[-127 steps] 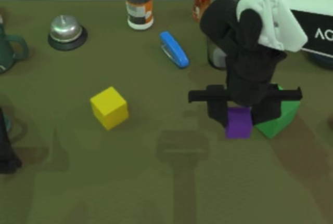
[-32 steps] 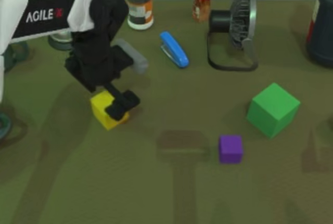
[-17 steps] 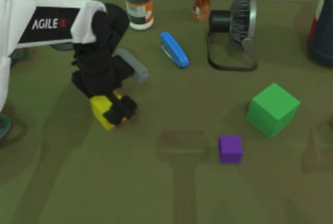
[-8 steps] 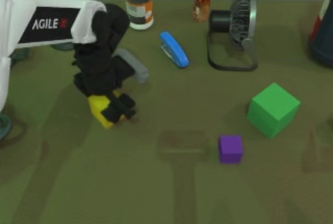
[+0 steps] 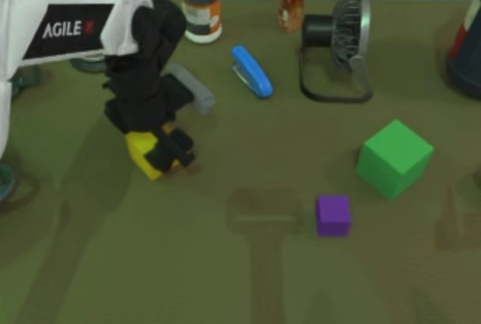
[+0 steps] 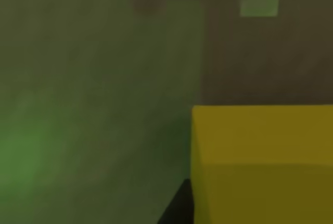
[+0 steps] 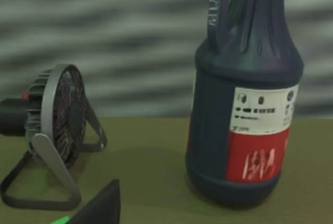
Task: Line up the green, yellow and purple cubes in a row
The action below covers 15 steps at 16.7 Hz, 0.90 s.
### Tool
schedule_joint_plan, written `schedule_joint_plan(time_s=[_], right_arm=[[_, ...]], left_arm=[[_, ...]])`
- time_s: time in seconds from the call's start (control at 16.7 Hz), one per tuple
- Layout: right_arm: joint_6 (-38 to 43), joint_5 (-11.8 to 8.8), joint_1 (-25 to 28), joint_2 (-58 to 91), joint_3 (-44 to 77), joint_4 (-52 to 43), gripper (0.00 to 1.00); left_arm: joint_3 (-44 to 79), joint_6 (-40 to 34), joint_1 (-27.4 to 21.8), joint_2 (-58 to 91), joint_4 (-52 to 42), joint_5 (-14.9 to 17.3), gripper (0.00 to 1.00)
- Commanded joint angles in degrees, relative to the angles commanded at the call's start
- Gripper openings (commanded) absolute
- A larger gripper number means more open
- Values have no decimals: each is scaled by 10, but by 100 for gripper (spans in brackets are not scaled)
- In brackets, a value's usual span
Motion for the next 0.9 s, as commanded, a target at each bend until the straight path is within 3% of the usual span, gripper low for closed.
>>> schedule_joint_plan(time_s=[0.3,0.66,0.9], right_arm=[[0,0,0,0,0,0,100],[0,0,0,0,0,0,100],[0,0,0,0,0,0,100]], left_arm=[[57,-1,8,-37,-99,-1,0],[63,1,4,-41,-107,-1,0],[82,39,-55,-36,-122,0,0]])
